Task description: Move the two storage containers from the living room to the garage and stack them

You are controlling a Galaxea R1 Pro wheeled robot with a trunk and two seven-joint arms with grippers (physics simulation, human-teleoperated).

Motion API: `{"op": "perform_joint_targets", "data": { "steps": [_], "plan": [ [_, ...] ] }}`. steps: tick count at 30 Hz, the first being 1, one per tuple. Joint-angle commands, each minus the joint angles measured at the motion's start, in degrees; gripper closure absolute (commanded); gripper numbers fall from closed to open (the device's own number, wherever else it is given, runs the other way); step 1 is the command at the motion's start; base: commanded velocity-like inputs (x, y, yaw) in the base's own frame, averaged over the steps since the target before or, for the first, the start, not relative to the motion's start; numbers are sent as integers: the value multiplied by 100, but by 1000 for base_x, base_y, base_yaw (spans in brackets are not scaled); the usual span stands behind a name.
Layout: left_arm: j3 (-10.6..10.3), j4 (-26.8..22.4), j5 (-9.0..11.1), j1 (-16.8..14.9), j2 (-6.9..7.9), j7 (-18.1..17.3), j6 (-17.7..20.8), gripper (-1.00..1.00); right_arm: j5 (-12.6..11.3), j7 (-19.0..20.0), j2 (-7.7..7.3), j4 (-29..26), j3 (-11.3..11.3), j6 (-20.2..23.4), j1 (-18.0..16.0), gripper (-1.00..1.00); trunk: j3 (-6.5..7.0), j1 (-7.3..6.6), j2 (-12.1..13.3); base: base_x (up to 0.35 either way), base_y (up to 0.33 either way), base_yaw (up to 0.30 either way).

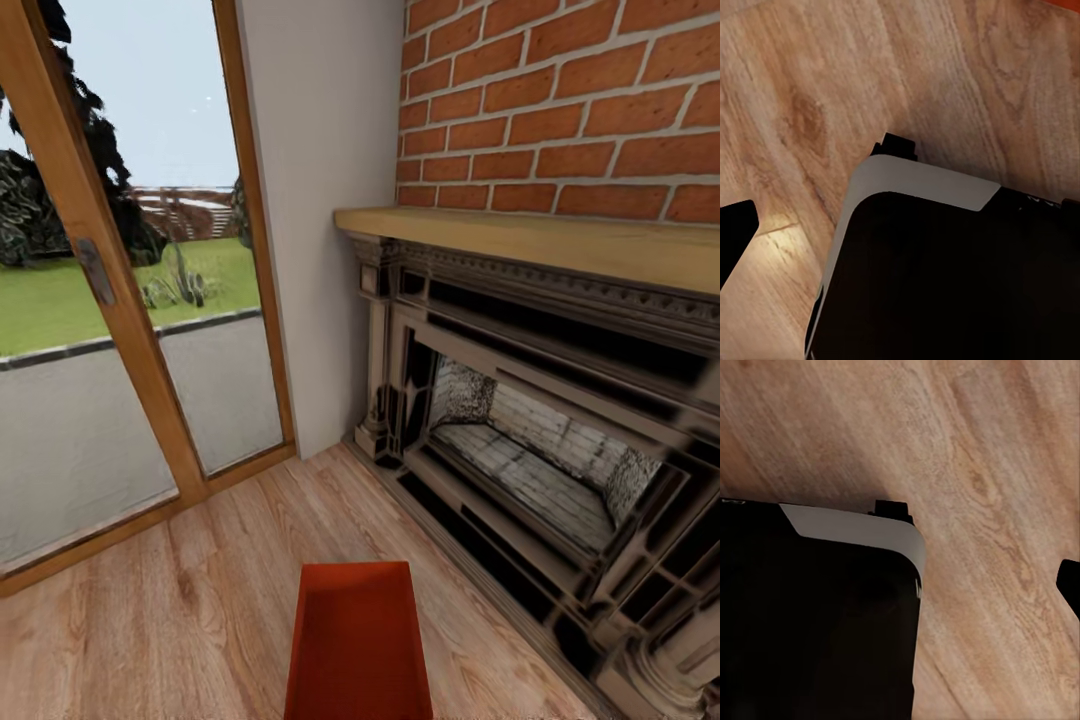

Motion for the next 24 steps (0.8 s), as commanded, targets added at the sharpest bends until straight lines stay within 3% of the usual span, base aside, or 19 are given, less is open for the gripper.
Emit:
{"op": "perform_joint_targets", "data": {
  "steps": [1,24],
  "plan": [
    [-33,-1,35,-2,0,13,-7,-100,-38,-5,3,18,45,-27,-6,-100,-15,0,-4,0,0,0],
    [-33,-1,35,-2,0,13,-7,-100,-41,-5,-13,18,45,-27,-6,-100,-229,0,-4,0,0,0]
  ]
}}
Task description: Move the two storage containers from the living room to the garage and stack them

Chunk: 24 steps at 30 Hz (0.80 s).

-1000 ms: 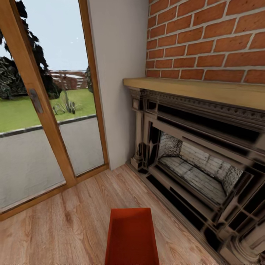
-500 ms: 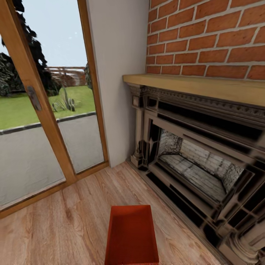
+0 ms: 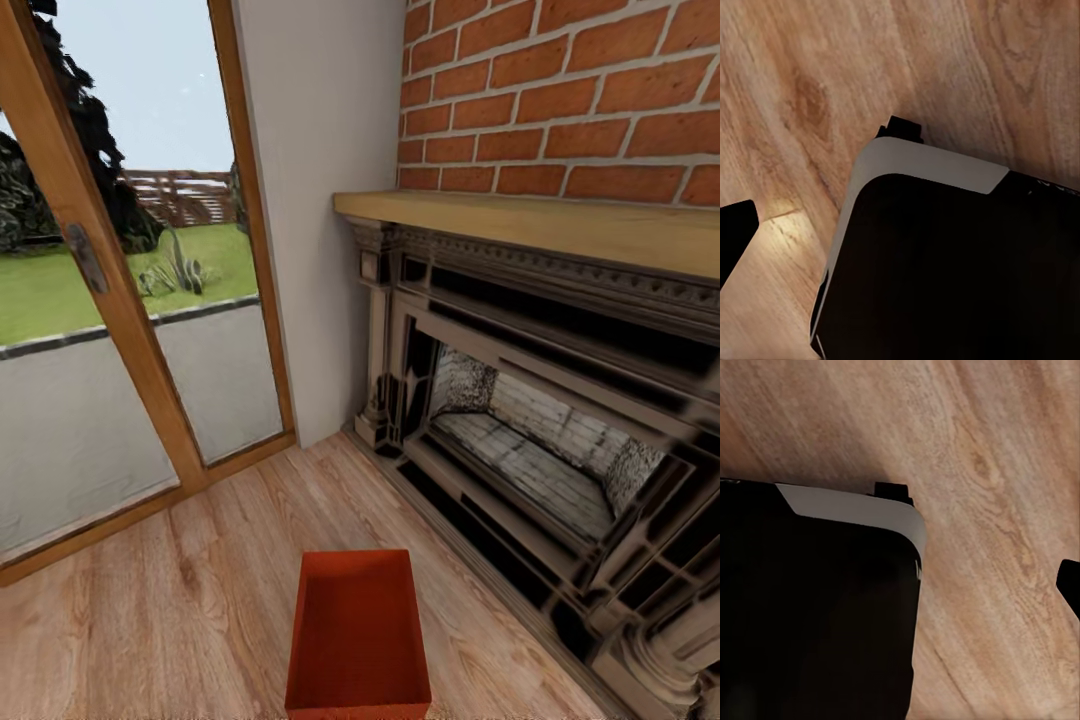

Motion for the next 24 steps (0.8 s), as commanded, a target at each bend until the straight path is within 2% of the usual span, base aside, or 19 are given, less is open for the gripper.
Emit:
{"op": "perform_joint_targets", "data": {
  "steps": [1,24],
  "plan": [
    [-33,-1,35,-2,0,13,-7,-100,-38,-5,5,18,45,-27,-6,-100,-15,0,-4,0,0,0],
    [-33,-1,35,-2,0,13,-7,-100,-35,-2,24,18,45,-27,-6,-100,-228,0,-4,0,0,0]
  ]
}}
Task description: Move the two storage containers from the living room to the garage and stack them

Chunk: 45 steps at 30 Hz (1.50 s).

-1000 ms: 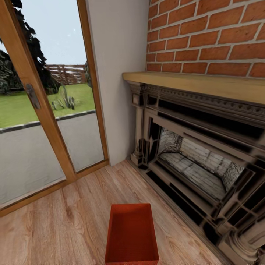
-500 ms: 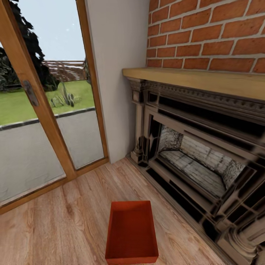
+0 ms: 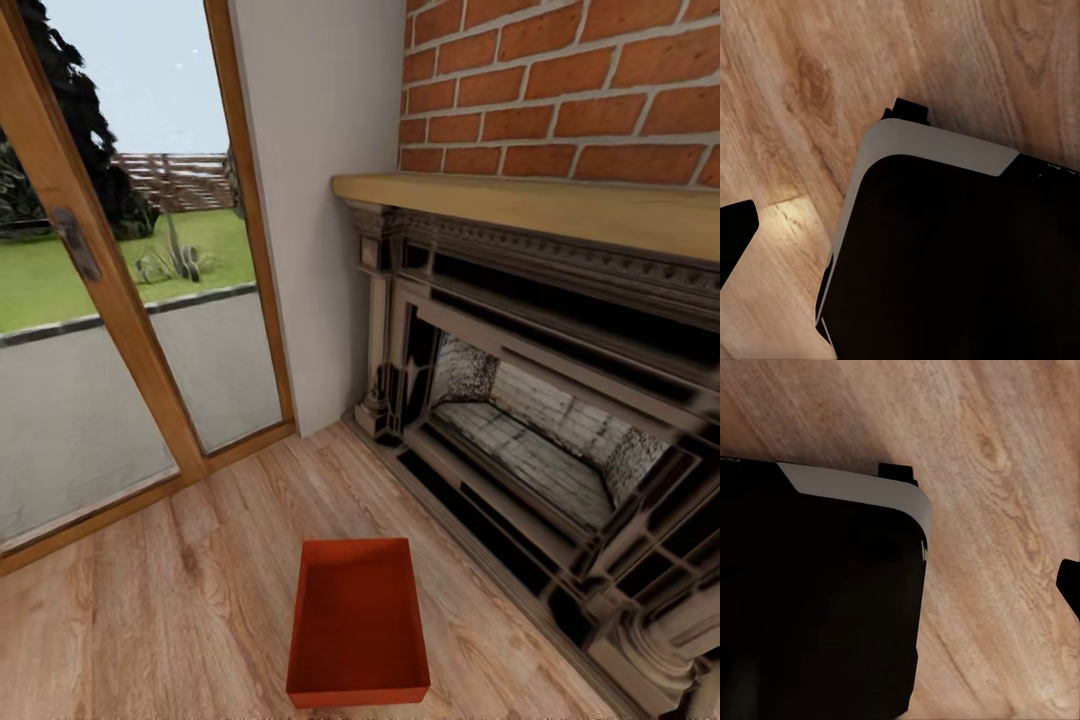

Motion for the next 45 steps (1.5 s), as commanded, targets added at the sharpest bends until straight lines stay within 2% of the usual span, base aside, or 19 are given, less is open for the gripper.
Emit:
{"op": "perform_joint_targets", "data": {
  "steps": [1,45],
  "plan": [
    [-33,-1,35,-2,0,13,-7,-100,-38,-5,7,18,45,-27,-5,-100,-15,0,-3,0,0,0],
    [-33,-1,35,-2,0,13,-7,-100,-29,-8,-8,18,46,-35,-5,-100,-423,0,-3,0,0,0]
  ]
}}
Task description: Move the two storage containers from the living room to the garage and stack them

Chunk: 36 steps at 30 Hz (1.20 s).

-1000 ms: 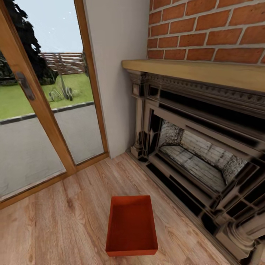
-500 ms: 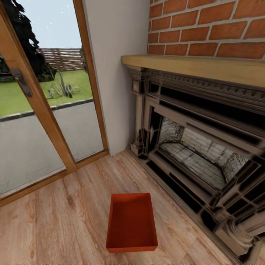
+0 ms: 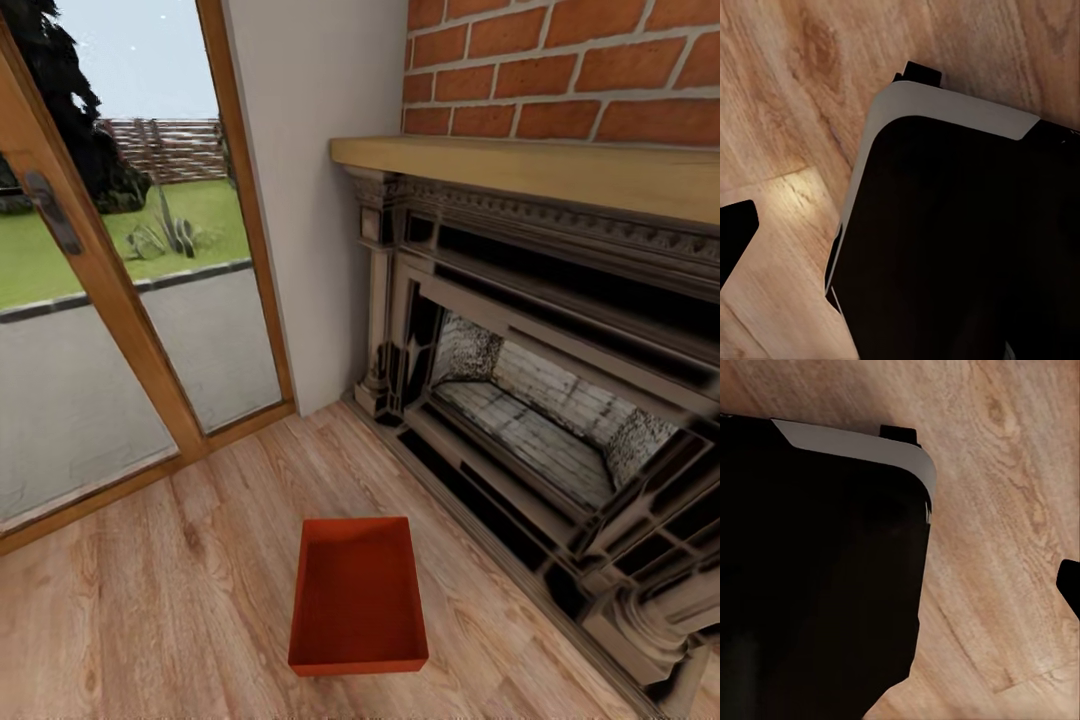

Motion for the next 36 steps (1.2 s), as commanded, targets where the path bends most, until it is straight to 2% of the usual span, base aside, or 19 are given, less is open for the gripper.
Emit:
{"op": "perform_joint_targets", "data": {
  "steps": [1,36],
  "plan": [
    [-33,-1,35,-2,0,13,-7,-100,-38,-5,3,18,45,-28,-5,-100,-14,0,-3,0,0,0],
    [-33,-1,35,-2,0,13,-7,-100,-39,-5,7,18,44,-28,0,-100,-339,0,-3,0,0,0]
  ]
}}
